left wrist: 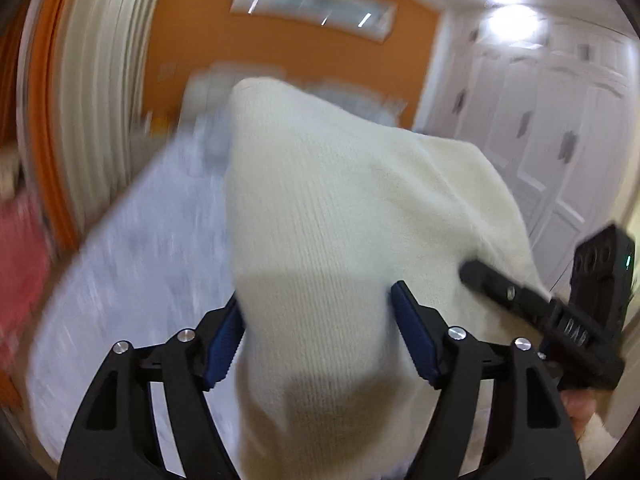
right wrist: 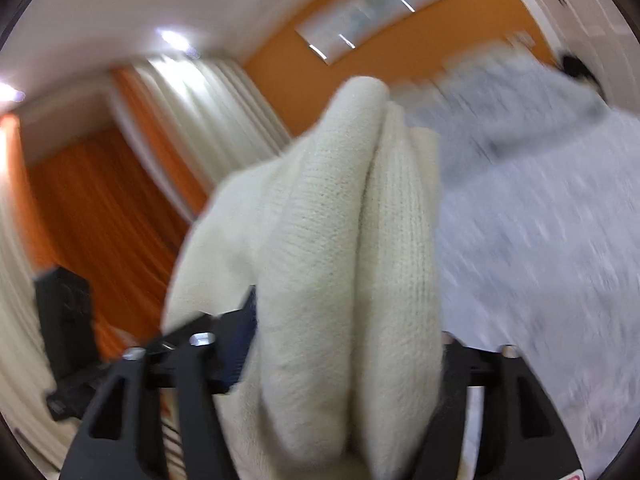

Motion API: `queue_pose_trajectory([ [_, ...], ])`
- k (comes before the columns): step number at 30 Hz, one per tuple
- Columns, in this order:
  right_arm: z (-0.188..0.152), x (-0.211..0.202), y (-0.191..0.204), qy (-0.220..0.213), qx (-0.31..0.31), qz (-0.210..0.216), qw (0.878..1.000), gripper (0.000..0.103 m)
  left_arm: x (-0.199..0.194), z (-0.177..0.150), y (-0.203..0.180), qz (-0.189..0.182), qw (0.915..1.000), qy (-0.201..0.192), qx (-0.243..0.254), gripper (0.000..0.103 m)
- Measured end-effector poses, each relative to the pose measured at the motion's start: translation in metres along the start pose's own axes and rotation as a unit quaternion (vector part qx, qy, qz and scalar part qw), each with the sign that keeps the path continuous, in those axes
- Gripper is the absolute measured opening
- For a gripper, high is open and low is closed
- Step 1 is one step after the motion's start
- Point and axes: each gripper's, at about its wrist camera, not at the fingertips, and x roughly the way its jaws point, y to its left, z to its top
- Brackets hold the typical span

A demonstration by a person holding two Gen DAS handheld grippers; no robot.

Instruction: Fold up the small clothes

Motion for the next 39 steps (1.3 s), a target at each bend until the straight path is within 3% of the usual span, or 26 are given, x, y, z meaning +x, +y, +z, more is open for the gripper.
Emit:
queue_pose_trajectory([
  [2, -0.050, 0.028, -0.062, 0.058, 0.081, -0.056, 0.993, 0.064, 0.058, -0.050, 0.034, 0.046, 0.9950, 0.079, -0.040, 0.068],
  [3, -0.068, 0.028, -0.080, 0.067, 0.106, -0.065, 0.990, 0.064, 0.072, -0.069, 0.046, 0.054, 0.9915, 0.105, -0.054, 0.067],
  [6, -0.102, 0.018, -0.111, 0.085, 0.128, -0.078, 0.985, 0.061, 0.085, -0.124, 0.076, 0.066, 0.9802, 0.152, -0.109, 0.067],
  [9, -0.102, 0.019, -0.107, 0.098, 0.094, -0.072, 0.988, 0.043, 0.078, -0.144, 0.082, 0.062, 0.9766, 0.153, -0.137, 0.067],
  [11, -0.096, 0.029, -0.098, 0.105, 0.073, -0.061, 0.990, 0.013, 0.080, -0.145, 0.079, 0.057, 0.9767, 0.144, -0.148, 0.067],
  [12, -0.091, 0.039, -0.092, 0.112, 0.064, -0.056, 0.990, 0.010, 0.082, -0.146, 0.072, 0.053, 0.9778, 0.137, -0.149, 0.067],
  [16, -0.082, 0.060, -0.076, 0.125, 0.045, -0.063, 0.989, 0.010, 0.110, -0.135, 0.061, 0.047, 0.9810, 0.139, -0.127, 0.067],
  [19, -0.092, 0.078, -0.085, 0.152, 0.055, -0.077, 0.984, 0.013, 0.145, -0.147, 0.061, 0.066, 0.9727, 0.194, -0.109, 0.067],
  [21, -0.106, 0.098, -0.103, 0.189, 0.045, -0.113, 0.974, 0.002, 0.171, -0.166, 0.071, 0.106, 0.9595, 0.240, -0.102, 0.067],
  [22, -0.115, 0.104, -0.114, 0.199, 0.040, -0.121, 0.972, 0.000, 0.177, -0.175, 0.080, 0.100, 0.9559, 0.250, -0.118, 0.067],
  [25, -0.111, 0.092, -0.117, 0.179, 0.073, -0.112, 0.975, 0.000, 0.179, -0.184, 0.090, 0.083, 0.9521, 0.252, -0.152, 0.072],
  [28, -0.092, 0.086, -0.088, 0.154, 0.023, -0.114, 0.981, 0.000, 0.176, -0.181, 0.085, 0.092, 0.9559, 0.248, -0.128, 0.072],
  [31, -0.078, 0.102, -0.087, 0.157, 0.012, -0.133, 0.978, 0.030, 0.177, -0.182, 0.085, 0.097, 0.9551, 0.248, -0.130, 0.075],
  [33, -0.079, 0.117, -0.098, 0.171, 0.035, -0.128, 0.976, 0.032, 0.178, -0.182, 0.085, 0.100, 0.9548, 0.248, -0.129, 0.076],
  [35, -0.075, 0.123, -0.101, 0.175, 0.042, -0.122, 0.976, 0.026, 0.178, -0.182, 0.084, 0.100, 0.9551, 0.249, -0.126, 0.076],
  [37, -0.060, 0.126, -0.102, 0.174, 0.044, -0.112, 0.977, 0.001, 0.178, -0.182, 0.085, 0.101, 0.9550, 0.249, -0.127, 0.076],
  [39, -0.041, 0.114, -0.103, 0.148, 0.049, -0.121, 0.980, 0.001, 0.180, -0.183, 0.086, 0.100, 0.9548, 0.250, -0.125, 0.078],
])
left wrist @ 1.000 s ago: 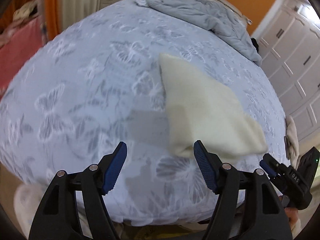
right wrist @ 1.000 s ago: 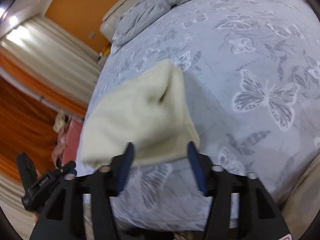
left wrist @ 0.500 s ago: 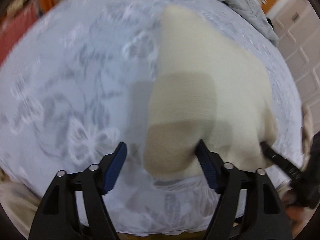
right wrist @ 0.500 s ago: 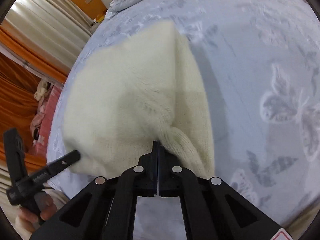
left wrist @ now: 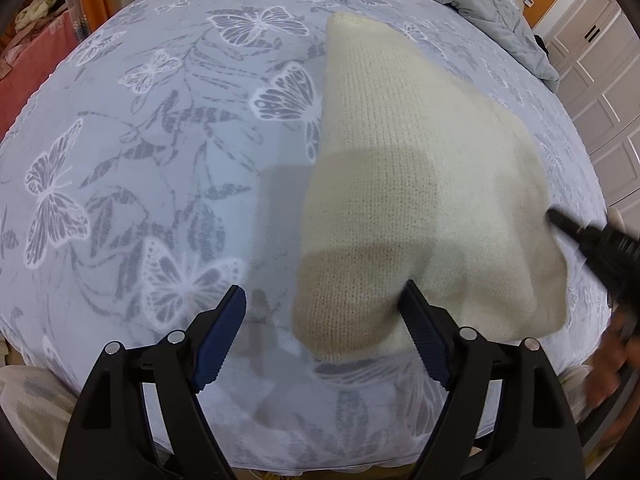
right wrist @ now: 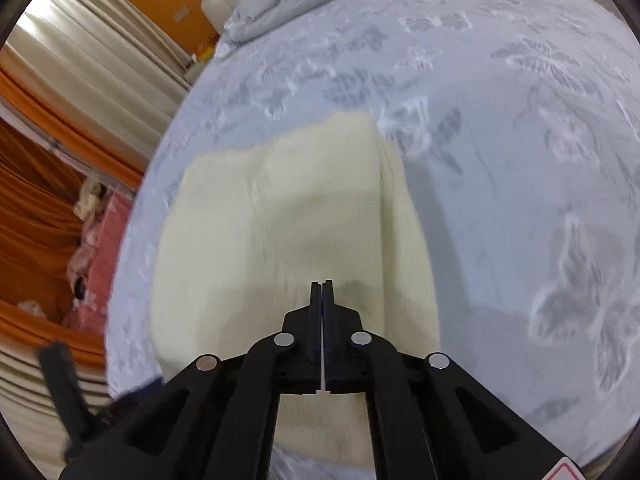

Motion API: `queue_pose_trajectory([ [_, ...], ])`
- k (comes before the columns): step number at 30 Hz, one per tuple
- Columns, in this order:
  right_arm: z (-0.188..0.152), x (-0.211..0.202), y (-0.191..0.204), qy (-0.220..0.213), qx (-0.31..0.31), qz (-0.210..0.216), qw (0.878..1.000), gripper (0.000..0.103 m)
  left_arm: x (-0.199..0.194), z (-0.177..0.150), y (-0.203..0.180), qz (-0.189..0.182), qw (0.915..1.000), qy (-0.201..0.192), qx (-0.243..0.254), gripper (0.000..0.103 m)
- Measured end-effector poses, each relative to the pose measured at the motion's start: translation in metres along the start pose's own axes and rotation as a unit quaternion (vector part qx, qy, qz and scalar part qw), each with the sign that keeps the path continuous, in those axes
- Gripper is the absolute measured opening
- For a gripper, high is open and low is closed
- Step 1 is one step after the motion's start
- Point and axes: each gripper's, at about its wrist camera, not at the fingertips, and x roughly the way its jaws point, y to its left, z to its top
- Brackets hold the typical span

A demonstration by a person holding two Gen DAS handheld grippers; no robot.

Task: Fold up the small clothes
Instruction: 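Lower the folded bundle onto the bed and open both grippers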

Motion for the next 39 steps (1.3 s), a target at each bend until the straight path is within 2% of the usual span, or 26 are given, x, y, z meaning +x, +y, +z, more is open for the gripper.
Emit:
queue_pose_trajectory([
  [2, 0.007, -0.013, -0.004, -0.010, 0.002, -0.008, 1.000, 0.019, 0.000, 0.000, 0.001, 0.000, 1.0000, -0.001, 0.002, 0.079],
  [3, 0.007, -0.015, -0.008, 0.003, 0.007, 0.005, 1.000, 0.027, 0.001, 0.000, 0.001, 0.001, 1.0000, -0.002, 0.003, 0.079],
  [4, 0.003, -0.014, -0.011, 0.014, 0.012, 0.018, 1.000, 0.047, 0.001, 0.000, 0.001, 0.001, 1.0000, -0.002, 0.003, 0.079],
  [5, -0.003, -0.009, -0.012, 0.028, 0.013, 0.031, 0.999, 0.052, 0.001, 0.001, 0.001, 0.002, 1.0000, -0.002, 0.003, 0.079],
  [7, -0.012, 0.007, -0.009, 0.056, 0.004, 0.033, 0.998, 0.052, 0.001, 0.001, 0.001, 0.001, 1.0000, -0.002, 0.003, 0.079],
  [9, -0.015, 0.025, -0.005, 0.076, -0.013, 0.020, 0.997, 0.027, 0.002, 0.002, 0.001, 0.001, 1.0000, -0.001, 0.003, 0.080],
  [10, -0.011, 0.024, -0.003, 0.066, -0.017, 0.032, 0.997, 0.011, 0.001, 0.002, 0.001, 0.002, 1.0000, 0.000, 0.006, 0.080],
  [11, -0.004, 0.016, -0.003, 0.045, -0.011, 0.039, 0.998, 0.009, 0.002, 0.003, 0.001, 0.003, 1.0000, 0.000, 0.008, 0.080],
  [13, 0.007, 0.003, -0.005, 0.007, -0.016, 0.035, 0.999, 0.008, 0.002, 0.005, 0.000, 0.004, 0.9999, 0.000, 0.014, 0.080],
  [14, 0.009, 0.009, -0.008, 0.012, -0.022, 0.021, 0.999, 0.008, 0.002, 0.005, -0.001, 0.004, 0.9998, 0.001, 0.018, 0.080],
  [15, 0.008, 0.027, -0.014, 0.041, -0.029, -0.001, 0.999, 0.008, 0.003, 0.005, -0.003, 0.006, 0.9998, 0.000, 0.021, 0.082],
  [17, 0.001, 0.045, -0.020, 0.075, -0.034, -0.005, 0.997, 0.009, 0.008, 0.005, -0.005, 0.013, 0.9997, 0.004, 0.023, 0.083],
  [19, 0.004, 0.028, -0.021, 0.057, -0.007, 0.007, 0.998, 0.012, 0.009, 0.005, -0.005, 0.015, 0.9997, 0.005, 0.020, 0.083],
  [20, 0.003, 0.010, -0.020, 0.032, 0.009, 0.012, 0.999, 0.012, 0.008, 0.006, -0.005, 0.014, 0.9997, 0.005, 0.018, 0.083],
  [22, -0.004, -0.024, -0.013, -0.019, 0.000, 0.018, 1.000, 0.012, 0.007, 0.006, -0.003, 0.015, 0.9997, 0.005, 0.017, 0.083],
  [23, -0.012, -0.036, -0.010, -0.029, -0.005, 0.023, 0.999, 0.012, 0.006, 0.006, -0.003, 0.015, 0.9997, 0.005, 0.019, 0.083],
  [25, -0.026, -0.031, -0.011, -0.003, -0.009, 0.024, 1.000, 0.012, 0.004, 0.005, -0.004, 0.021, 0.9995, 0.002, 0.024, 0.083],
  [28, -0.052, 0.006, -0.024, 0.066, -0.034, -0.033, 0.997, 0.012, 0.000, 0.003, -0.009, 0.034, 0.9990, -0.001, 0.031, 0.083],
  [31, -0.056, -0.018, -0.019, 0.027, -0.021, -0.030, 0.999, 0.012, -0.011, 0.000, -0.017, 0.051, 0.9977, -0.007, 0.044, 0.081],
  [34, -0.058, -0.055, 0.002, -0.008, -0.047, -0.021, 0.999, 0.013, -0.037, -0.009, -0.026, 0.076, 0.9939, -0.035, 0.071, 0.080],
  [36, -0.066, -0.075, 0.014, -0.021, -0.063, -0.013, 0.998, 0.013, -0.050, -0.014, -0.028, 0.072, 0.9935, -0.046, 0.075, 0.081],
  [39, -0.081, -0.097, 0.018, -0.033, -0.063, -0.011, 0.997, 0.020, -0.072, -0.024, -0.036, 0.073, 0.9921, -0.061, 0.082, 0.082],
])
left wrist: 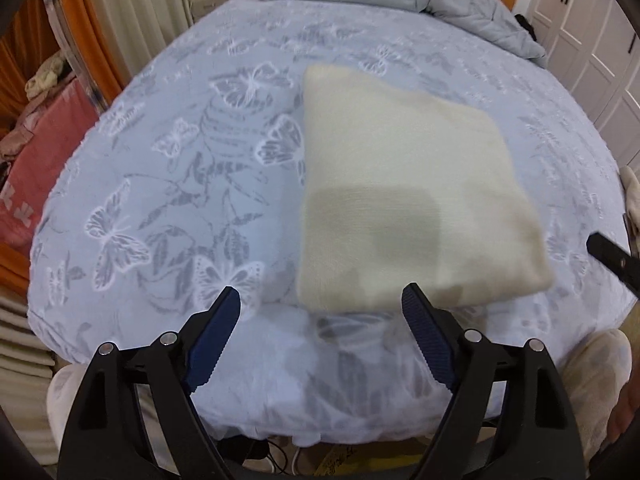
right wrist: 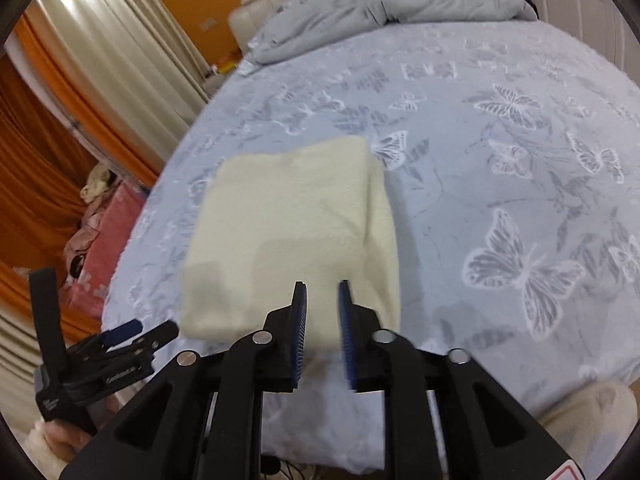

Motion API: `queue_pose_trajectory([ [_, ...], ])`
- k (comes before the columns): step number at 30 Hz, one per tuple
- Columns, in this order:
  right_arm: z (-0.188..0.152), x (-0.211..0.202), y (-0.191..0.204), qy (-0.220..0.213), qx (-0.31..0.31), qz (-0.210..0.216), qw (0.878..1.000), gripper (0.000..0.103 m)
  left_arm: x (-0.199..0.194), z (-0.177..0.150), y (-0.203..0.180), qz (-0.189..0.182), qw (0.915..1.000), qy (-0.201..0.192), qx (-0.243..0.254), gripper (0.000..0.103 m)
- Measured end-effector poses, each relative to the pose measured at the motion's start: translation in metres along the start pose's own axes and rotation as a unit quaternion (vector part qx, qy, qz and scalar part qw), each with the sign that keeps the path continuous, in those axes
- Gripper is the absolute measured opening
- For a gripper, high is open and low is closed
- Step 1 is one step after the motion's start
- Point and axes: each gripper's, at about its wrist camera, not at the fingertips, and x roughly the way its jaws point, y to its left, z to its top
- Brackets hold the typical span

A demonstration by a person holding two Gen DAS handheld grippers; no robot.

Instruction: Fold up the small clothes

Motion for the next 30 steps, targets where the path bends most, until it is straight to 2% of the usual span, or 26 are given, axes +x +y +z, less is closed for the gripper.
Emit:
queue_pose_trajectory([
  [3, -0.019, -0.015, 0.005, -0.006, -0.002, -0.008, 1.000, 0.021, -0.017, -0.005, -0.007, 0.003, 0.9999, -0.014, 0.007, 0.085],
  [8, -0.038, -0.025, 0.006, -0.019, 0.017, -0.039, 0.999, 0.049, -0.034, -0.017, -0.021, 0.021, 0.9990, -0.036, 0.019, 0.087],
  [11, -0.043, -0.029, 0.003, -0.027, 0.025, -0.056, 0.998, 0.060, -0.040, -0.024, -0.027, 0.026, 0.9985, -0.045, 0.015, 0.088],
  [13, -0.048, -0.030, 0.000, -0.033, 0.030, -0.073, 0.996, 0.067, -0.043, -0.030, -0.029, 0.026, 0.9980, -0.057, 0.010, 0.091],
  [16, -0.059, -0.029, -0.001, -0.043, 0.030, -0.096, 0.994, 0.073, -0.044, -0.040, -0.032, 0.031, 0.9967, -0.076, 0.001, 0.095],
  [20, -0.076, -0.019, 0.001, -0.042, 0.006, -0.121, 0.992, 0.074, -0.033, -0.054, -0.034, 0.048, 0.9957, -0.079, 0.004, 0.096],
  [30, -0.099, 0.011, 0.004, -0.043, -0.004, -0.141, 0.989, 0.074, -0.005, -0.083, -0.032, 0.079, 0.9936, -0.078, 0.018, 0.096],
])
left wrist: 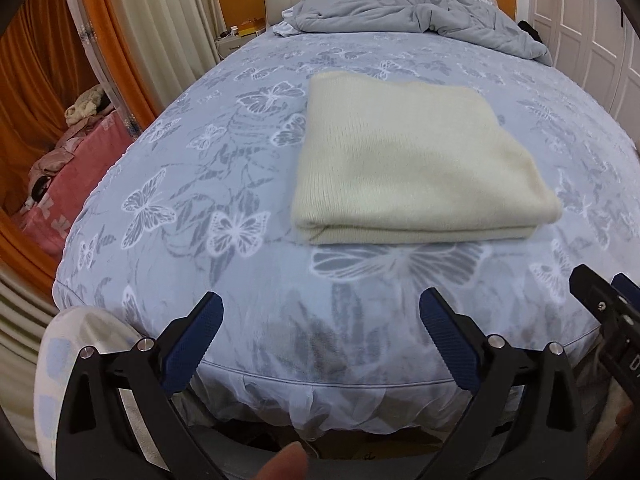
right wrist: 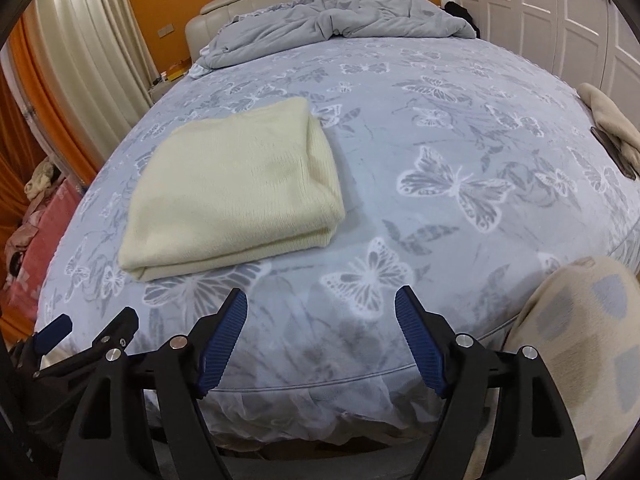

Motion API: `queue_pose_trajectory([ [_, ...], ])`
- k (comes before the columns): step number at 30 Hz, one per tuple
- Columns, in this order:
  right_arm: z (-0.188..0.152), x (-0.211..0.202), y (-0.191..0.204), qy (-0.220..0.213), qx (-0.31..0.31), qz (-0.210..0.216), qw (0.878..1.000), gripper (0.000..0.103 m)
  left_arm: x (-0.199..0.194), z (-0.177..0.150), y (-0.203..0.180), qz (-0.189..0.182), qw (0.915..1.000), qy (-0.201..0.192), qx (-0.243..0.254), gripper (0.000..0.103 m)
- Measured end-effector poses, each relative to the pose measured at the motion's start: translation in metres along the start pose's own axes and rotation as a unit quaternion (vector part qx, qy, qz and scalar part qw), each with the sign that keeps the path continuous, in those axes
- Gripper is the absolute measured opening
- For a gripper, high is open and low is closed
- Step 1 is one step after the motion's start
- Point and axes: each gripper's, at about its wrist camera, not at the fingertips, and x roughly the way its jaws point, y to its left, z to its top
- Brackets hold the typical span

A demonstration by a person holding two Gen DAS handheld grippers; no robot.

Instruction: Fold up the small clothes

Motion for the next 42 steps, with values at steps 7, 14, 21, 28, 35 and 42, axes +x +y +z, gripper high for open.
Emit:
queue_pose_trajectory([
  [7, -0.008, 0.007, 0.019, 0.004, -0.044, 0.003, 0.999, 0.074, 0.007, -0.004, 0.005, 0.001, 0.9999, -0.003, -0.011, 0.096],
  [14, -0.011, 0.009, 0.020, 0.006, -0.045, -0.004, 0.999, 0.074, 0.007, -0.005, 0.006, -0.004, 0.9999, -0.002, -0.012, 0.096],
  [21, -0.011, 0.008, 0.020, 0.003, -0.047, -0.005, 0.999, 0.074, 0.007, -0.004, 0.006, -0.005, 0.9999, -0.001, -0.011, 0.096],
  [28, -0.012, 0.006, 0.021, 0.001, -0.048, -0.006, 0.999, 0.075, 0.007, -0.005, 0.006, -0.008, 0.9999, 0.000, -0.008, 0.095],
  [35, -0.012, 0.007, 0.021, 0.001, -0.050, -0.006, 0.999, 0.075, 0.010, -0.006, 0.009, -0.003, 0.9999, 0.003, -0.012, 0.092],
  [42, -0.012, 0.007, 0.022, 0.001, -0.050, -0.007, 0.999, 0.075, 0.012, -0.007, 0.010, 0.000, 0.9999, 0.006, -0.011, 0.091],
])
